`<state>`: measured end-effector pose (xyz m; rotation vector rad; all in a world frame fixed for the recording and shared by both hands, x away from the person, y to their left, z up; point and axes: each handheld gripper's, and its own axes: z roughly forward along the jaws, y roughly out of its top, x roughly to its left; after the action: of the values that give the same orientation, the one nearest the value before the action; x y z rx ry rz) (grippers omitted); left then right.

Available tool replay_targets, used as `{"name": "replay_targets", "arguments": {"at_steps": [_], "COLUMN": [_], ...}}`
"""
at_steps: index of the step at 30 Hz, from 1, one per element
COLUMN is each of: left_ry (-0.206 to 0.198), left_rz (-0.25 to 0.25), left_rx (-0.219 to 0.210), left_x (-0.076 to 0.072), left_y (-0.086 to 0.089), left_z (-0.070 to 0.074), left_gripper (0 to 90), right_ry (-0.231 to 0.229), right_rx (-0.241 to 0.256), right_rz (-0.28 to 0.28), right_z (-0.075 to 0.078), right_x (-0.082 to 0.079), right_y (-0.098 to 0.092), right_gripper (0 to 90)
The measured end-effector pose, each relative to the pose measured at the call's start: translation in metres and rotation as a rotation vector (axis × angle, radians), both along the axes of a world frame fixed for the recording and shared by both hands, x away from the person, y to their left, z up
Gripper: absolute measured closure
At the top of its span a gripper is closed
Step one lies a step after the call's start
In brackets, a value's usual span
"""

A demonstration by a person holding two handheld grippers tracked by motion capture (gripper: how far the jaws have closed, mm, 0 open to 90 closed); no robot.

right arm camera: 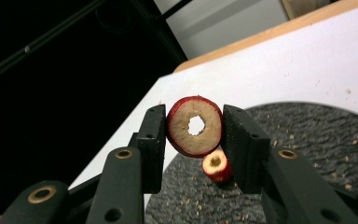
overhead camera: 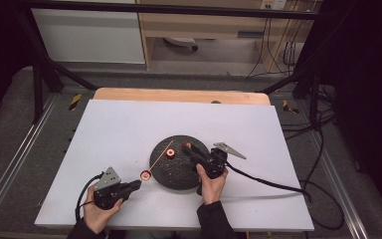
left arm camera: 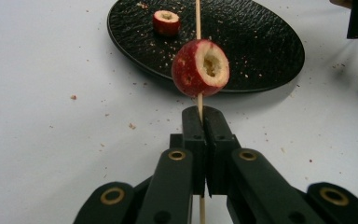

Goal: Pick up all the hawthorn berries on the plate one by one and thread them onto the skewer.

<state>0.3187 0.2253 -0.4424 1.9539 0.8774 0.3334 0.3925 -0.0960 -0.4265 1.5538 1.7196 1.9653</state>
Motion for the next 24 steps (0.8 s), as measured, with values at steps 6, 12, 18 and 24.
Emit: {"name": "replay_targets", "arguments": {"at_steps": [6,12,18,24], "left_ry": [-0.017,-0.035,-0.044,-0.045], "left_rz": [0.000,-0.003,0.008,0.009], "left_rx": [-0.010,-0.013,-0.013,-0.014], "left_x": [-0.001,-0.003,-0.006,-0.006], "left_y": [-0.009,-0.018,-0.025,-0.034], "left_z": [0.004,0.006,0.007,0.007], "left_gripper": [88.2,88.2,88.2,88.2], "right_ry": [-0.022,-0.043,-0.048,-0.047], "right_rx": [0.041,0.070,0.109,0.137], "right_rz": [-0.020,-0.035,-0.055,-0.075], "right_z": [0.007,0.014,0.020,0.021], "right_x": [0.003,0.008,0.015,0.021], "right_y": [-0.003,-0.007,-0.010,-0.011], "right_gripper": [61.4,61.5,61.5,61.5]}}
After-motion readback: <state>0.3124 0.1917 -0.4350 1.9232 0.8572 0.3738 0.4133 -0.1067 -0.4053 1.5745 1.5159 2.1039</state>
